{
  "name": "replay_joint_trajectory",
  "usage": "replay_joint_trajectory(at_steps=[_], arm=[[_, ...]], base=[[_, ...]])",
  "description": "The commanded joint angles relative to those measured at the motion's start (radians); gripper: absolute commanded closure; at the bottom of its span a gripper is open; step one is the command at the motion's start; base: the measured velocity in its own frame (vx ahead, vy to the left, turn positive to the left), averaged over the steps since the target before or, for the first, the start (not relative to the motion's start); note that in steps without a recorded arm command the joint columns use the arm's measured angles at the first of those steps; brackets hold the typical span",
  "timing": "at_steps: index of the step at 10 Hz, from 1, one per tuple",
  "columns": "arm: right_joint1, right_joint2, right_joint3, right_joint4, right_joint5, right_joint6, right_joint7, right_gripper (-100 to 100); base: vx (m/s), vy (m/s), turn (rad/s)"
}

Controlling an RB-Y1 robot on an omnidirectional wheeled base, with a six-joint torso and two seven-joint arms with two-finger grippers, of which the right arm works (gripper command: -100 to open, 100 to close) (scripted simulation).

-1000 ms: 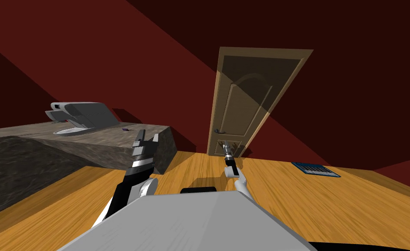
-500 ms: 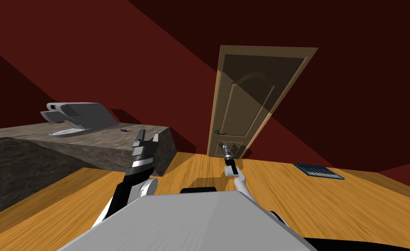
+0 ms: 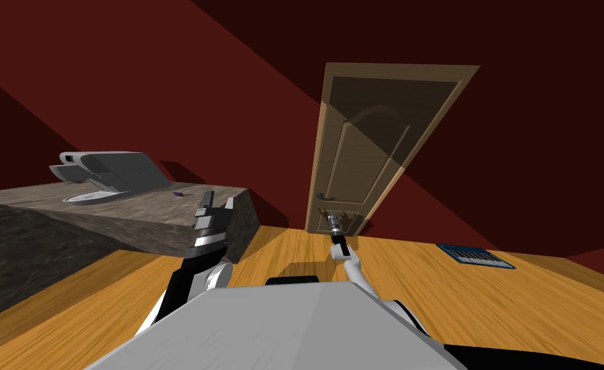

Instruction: Pull the door open

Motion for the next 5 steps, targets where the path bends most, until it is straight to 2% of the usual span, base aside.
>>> replay_joint_trajectory(at_steps=[1,5], arm=[[-0.015,-0.004,-0.001,0.030,-0.001,-0.006,-0.002,-100],[-0.073,-0.014,-0.009,0.153,-0.003,-0.022,-0.003,-100]], base=[[0.069,-0.009,0.003],[0.078,-0.009,0.006]])
